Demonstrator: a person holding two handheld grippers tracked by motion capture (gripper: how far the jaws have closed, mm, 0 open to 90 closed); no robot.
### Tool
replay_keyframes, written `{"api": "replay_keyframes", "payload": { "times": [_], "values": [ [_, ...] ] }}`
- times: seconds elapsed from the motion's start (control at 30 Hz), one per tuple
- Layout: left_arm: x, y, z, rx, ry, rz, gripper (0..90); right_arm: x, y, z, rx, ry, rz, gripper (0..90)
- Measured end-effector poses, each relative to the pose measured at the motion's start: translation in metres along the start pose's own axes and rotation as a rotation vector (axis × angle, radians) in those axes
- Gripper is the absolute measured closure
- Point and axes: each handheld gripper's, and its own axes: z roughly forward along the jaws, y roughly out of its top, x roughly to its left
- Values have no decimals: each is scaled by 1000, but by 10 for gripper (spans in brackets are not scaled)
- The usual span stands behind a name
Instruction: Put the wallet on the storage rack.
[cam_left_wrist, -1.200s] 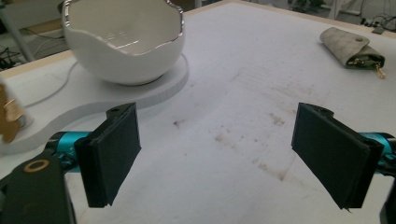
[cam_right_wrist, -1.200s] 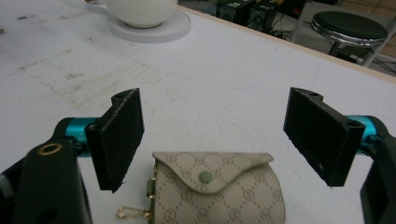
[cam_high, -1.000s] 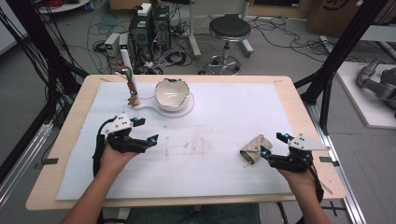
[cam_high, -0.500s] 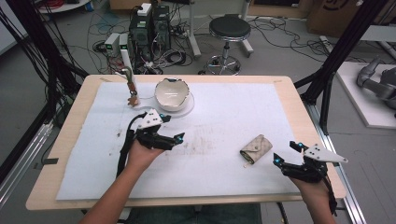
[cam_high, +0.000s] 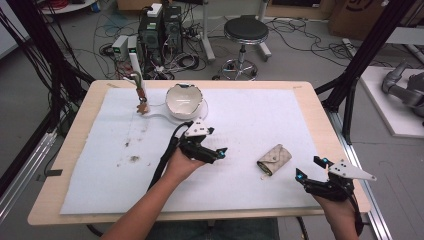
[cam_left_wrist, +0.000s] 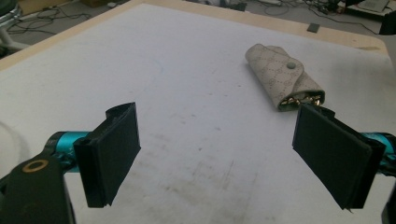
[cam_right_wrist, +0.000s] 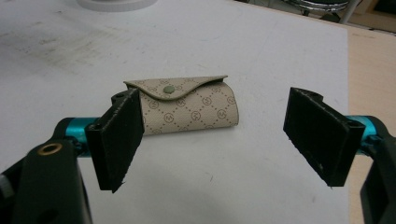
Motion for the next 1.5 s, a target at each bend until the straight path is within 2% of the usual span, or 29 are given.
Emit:
{"api": "replay_keyframes", "payload": {
  "times": [0.1,0.3,0.4,0.5,0.6,0.7,0.8,1.0,1.3,1.5],
  "values": [
    [-7,7,13,0,-21,0,149,1,-1,-1,6,-1,-1,206],
    [-21,17,42,38,-52,48,148,2,-2,-4,9,-18,-7,206],
    [-25,19,50,42,-61,49,149,2,-4,-7,7,-26,-9,206],
    [-33,22,66,44,-97,40,149,1,-6,-10,7,-31,-5,206],
    [-36,22,73,55,-100,49,149,-1,-9,-14,8,-39,4,206],
    [-38,21,82,55,-98,24,148,-4,-12,-19,2,-55,18,206],
    [-38,20,88,62,-104,18,147,-5,-14,-21,8,-58,33,206],
    [-43,20,105,89,-109,18,141,-6,-16,-24,12,-70,34,206],
    [-63,19,134,131,-136,14,141,-7,-18,-26,20,-79,26,206],
    [-72,18,147,158,-127,26,141,-6,-19,-25,26,-79,24,206]
  ]
}}
